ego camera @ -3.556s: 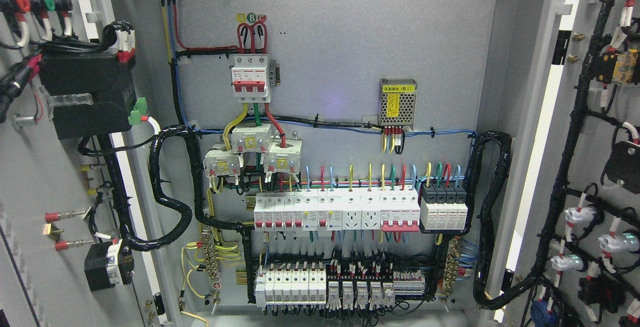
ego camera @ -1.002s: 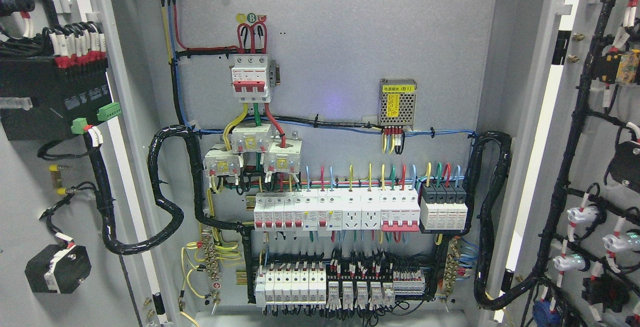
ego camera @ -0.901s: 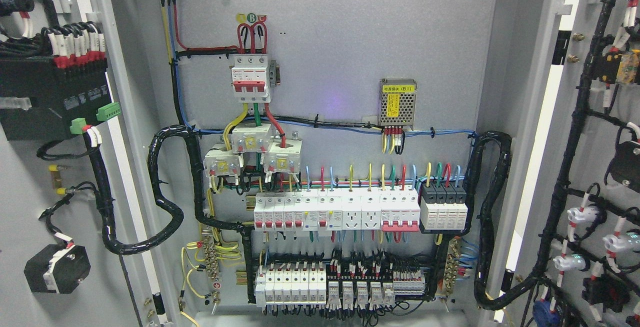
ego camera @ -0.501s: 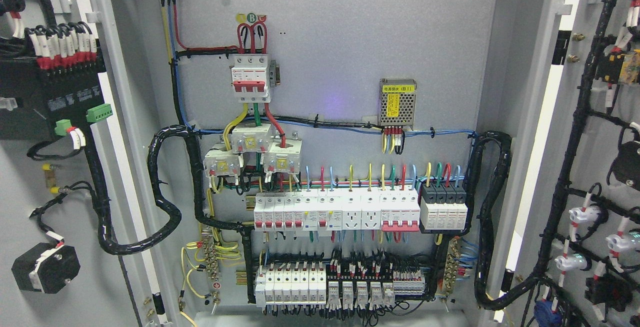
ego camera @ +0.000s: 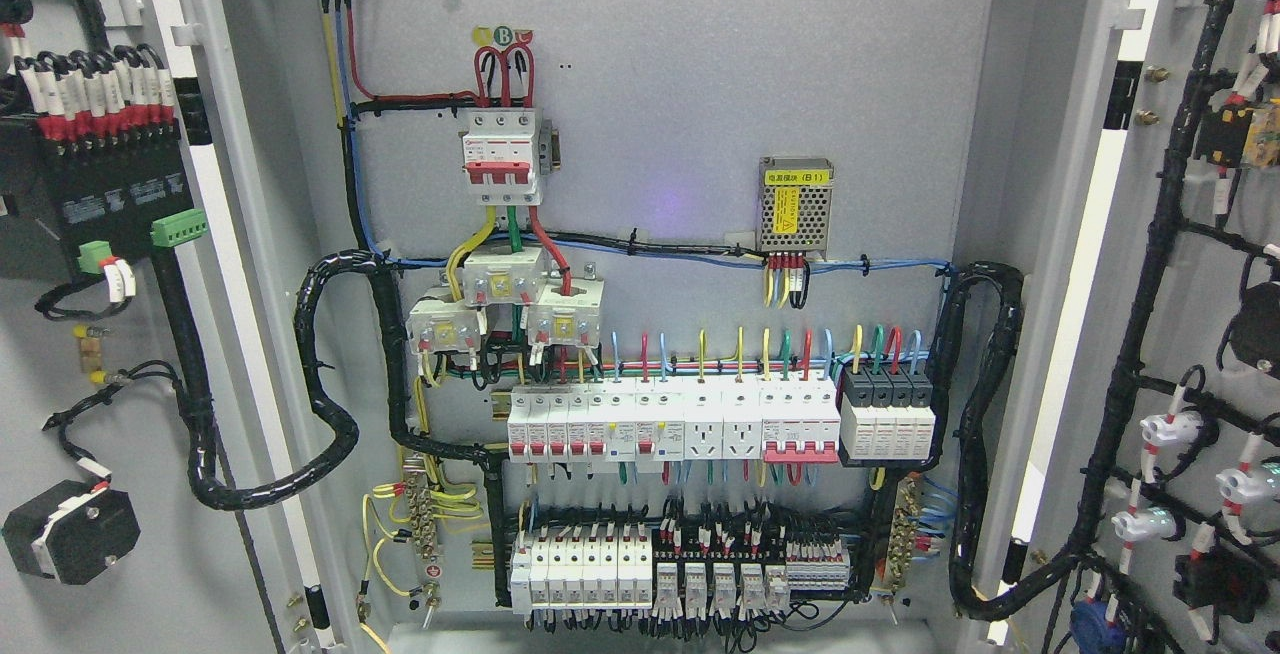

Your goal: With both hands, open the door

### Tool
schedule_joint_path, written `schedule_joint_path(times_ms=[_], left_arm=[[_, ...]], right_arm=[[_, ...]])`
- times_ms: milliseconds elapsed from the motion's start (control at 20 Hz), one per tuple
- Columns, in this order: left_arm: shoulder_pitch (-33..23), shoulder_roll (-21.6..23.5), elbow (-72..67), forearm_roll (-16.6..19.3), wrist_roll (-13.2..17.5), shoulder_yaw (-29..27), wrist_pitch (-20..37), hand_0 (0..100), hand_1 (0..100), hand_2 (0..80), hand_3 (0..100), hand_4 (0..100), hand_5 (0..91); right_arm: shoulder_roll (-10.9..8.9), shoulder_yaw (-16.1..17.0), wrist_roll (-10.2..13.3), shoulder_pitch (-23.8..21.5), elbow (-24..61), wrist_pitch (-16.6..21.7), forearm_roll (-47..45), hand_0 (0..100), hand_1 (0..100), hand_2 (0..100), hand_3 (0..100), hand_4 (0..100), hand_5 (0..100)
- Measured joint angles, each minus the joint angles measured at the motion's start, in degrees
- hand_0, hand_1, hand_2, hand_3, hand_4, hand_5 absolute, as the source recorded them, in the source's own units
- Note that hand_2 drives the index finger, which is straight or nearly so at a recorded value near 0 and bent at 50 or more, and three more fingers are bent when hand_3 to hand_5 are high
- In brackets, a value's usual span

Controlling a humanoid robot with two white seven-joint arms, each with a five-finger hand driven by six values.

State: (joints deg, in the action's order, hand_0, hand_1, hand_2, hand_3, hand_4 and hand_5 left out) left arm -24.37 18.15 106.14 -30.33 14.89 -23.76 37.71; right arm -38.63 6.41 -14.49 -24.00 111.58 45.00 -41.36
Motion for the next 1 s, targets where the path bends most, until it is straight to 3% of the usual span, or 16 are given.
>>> schedule_joint_path(times_ms=[1002], left_arm=[[10.9,6.8,-12.7,-2.8,0.1,-2.7,-3.1,0,0,0.0,0,3,0.0]], right_arm=[[0.15,2.4,-0.2,0.1,-2.1,0.0,0.1,11,0,0,0,0,0]])
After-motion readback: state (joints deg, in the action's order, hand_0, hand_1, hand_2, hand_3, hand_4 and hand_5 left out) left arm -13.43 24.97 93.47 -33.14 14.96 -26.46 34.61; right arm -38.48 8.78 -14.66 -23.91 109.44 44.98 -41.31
